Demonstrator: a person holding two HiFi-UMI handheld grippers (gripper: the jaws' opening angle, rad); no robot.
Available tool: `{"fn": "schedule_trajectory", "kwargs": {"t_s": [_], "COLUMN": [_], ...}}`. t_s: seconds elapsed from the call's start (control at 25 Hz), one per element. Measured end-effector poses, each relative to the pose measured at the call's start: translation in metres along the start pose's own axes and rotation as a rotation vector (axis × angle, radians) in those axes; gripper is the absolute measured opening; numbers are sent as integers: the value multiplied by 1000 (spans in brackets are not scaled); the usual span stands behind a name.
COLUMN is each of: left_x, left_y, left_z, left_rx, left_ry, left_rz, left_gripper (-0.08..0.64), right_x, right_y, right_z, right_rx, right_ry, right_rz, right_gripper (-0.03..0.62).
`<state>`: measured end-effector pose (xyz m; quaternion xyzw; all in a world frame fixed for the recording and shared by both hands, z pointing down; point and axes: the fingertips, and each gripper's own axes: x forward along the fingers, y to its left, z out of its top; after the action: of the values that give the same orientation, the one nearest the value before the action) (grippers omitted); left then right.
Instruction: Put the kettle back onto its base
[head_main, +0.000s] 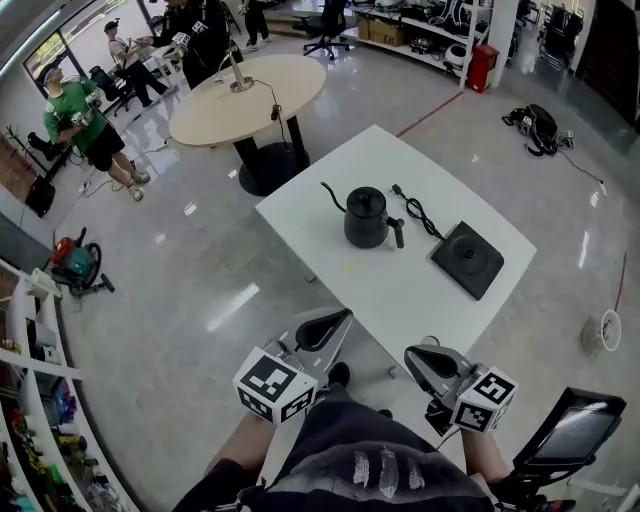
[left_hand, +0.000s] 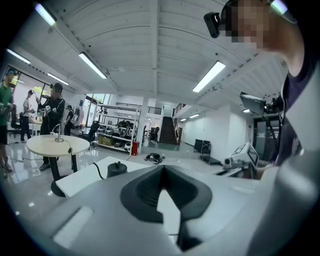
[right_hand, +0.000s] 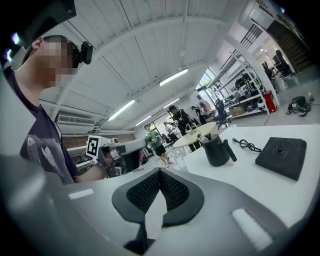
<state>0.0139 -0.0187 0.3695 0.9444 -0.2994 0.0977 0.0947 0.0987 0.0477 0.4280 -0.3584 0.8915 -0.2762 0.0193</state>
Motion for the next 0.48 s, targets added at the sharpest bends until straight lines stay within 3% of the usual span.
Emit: {"fn": "schedule_trajectory", "kwargs": {"t_s": [0.16,0.48], "left_x": [1,9], "left_y": [50,121], "left_z": [11,15], "left_rx": [-11,-37], "left_ry": [-12,-18], "left_rz": [-19,-96], "left_gripper": [0,0], "right_x": [48,103], "right_y": [-9,-43], "right_z": [21,49], "right_rx": [-51,-186], "right_ry": [26,93], "right_rz": [-36,-224], "right_gripper": [0,2]}}
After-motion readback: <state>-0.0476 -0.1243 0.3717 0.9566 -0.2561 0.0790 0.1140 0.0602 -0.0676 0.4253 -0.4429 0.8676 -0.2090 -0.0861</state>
